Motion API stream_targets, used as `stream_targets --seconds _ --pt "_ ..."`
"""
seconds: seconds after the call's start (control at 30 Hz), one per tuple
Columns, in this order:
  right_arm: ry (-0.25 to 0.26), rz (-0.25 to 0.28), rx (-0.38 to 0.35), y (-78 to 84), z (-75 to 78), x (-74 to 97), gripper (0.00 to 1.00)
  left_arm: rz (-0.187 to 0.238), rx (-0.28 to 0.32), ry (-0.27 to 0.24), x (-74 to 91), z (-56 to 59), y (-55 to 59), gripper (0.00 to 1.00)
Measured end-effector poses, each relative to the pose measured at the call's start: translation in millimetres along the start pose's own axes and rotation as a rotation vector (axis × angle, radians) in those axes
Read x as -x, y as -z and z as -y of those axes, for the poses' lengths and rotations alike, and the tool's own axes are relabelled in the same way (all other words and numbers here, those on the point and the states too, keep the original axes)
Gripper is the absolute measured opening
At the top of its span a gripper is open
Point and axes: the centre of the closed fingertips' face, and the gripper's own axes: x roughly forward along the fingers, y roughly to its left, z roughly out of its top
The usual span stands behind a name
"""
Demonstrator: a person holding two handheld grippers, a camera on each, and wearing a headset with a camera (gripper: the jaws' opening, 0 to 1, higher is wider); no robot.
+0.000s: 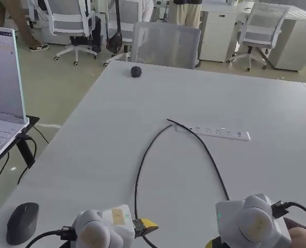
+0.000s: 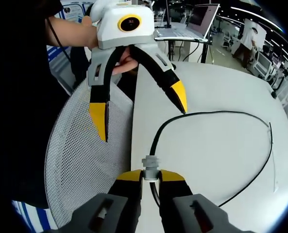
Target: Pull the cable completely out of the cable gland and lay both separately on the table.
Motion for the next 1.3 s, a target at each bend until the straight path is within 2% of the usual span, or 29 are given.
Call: stream_targets --seconds 0.27,0.37,0.43,0.6,0.87,0.97,1.3 --pt "0.03 0.029 0.037 -10.3 -2.3 15.5 0.07 0.05 0.035 0.047 -8.8 3.9 -11.0 0.68" --pt "0.034 0.036 0.04 -13.4 -3.9 19.9 0.07 0.055 0.03 0.056 -9.6 5.9 -13.0 0.65" --pt "0.043 0.034 0.057 -14.9 -5.2 22.8 0.07 0.082 0.035 0.071 -9.8 8.7 -18.9 0.61" --pt "0.065 0.037 0.094 -18.2 -8.2 27.5 0.07 0.118 0.057 0.096 -9.2 13.9 -29.2 0.57" --pt "0.132 0.052 0.175 -23.6 -7.9 34.7 0.07 0.149 0.117 0.143 -11.0 21.0 -36.5 0.46" --pt "0.138 0.051 0.187 -23.7 -9.5 35.2 0.07 0.16 0.116 0.157 -11.0 24.0 -40.3 0.37" --pt "0.14 0.054 0.228 -26.5 -14.1 37.0 0.07 0.172 0.107 0.19 -13.3 31.5 -44.4 0.25"
